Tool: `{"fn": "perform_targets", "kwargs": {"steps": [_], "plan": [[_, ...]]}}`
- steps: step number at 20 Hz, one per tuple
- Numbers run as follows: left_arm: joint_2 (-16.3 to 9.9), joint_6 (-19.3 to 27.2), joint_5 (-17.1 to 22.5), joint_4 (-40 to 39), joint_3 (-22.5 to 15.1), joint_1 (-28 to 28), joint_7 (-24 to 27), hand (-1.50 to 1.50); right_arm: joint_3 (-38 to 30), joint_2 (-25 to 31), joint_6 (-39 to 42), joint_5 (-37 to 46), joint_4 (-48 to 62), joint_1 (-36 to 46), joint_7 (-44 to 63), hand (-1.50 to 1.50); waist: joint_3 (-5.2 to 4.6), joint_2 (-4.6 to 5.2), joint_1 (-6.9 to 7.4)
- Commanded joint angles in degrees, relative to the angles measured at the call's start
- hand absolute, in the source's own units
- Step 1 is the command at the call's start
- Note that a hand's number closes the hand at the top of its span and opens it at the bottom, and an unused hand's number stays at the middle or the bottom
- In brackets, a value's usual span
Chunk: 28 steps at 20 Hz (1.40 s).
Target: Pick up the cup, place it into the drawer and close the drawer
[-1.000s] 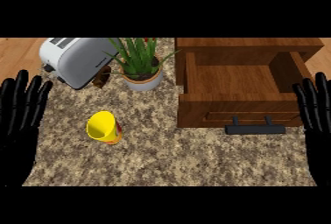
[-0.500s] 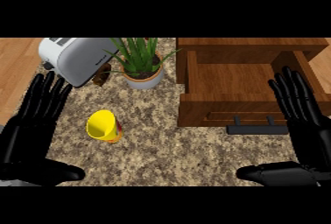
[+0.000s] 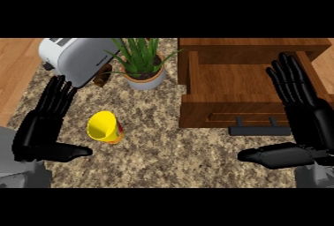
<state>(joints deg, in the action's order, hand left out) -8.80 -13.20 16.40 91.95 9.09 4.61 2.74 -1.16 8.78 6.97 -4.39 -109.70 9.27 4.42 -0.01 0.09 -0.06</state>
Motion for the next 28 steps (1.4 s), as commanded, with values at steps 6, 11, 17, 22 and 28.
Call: {"fn": "perform_targets", "kwargs": {"steps": [6, 11, 17, 22, 28], "plan": [[-2.6, -3.2, -3.9, -19.1, 3.5, 2.2, 10.6, -1.50, -1.0, -0.7, 0.8, 0.9, 5.3, 2.6, -3.4, -1.50, -0.01, 0.01, 0.02], [-3.0, -3.8, -6.9, -27.3, 3.5, 3.0, 17.1, -1.50, -0.7, -0.5, -0.5, 0.7, 0.0, 5.0, 3.8, -1.50, -0.02, -0.07, -0.04], [-2.9, -3.3, -11.2, -41.0, 3.0, 5.7, 27.4, -1.50, -4.6, 1.7, 1.4, -1.2, 2.6, 6.3, 2.4, -1.50, -0.01, -0.05, -0.01], [-3.2, -2.4, -14.0, -56.0, 4.0, 9.9, 37.5, -1.50, -5.4, 2.6, 2.1, -2.1, 2.9, 8.5, 4.0, -1.50, -0.05, 0.03, -0.25], [-5.0, -0.9, -17.0, -75.8, 6.2, 19.6, 50.6, -1.50, -3.2, -0.2, 1.7, 0.3, 4.6, 5.6, -1.6, -1.50, -0.16, 0.38, -1.10]]}}
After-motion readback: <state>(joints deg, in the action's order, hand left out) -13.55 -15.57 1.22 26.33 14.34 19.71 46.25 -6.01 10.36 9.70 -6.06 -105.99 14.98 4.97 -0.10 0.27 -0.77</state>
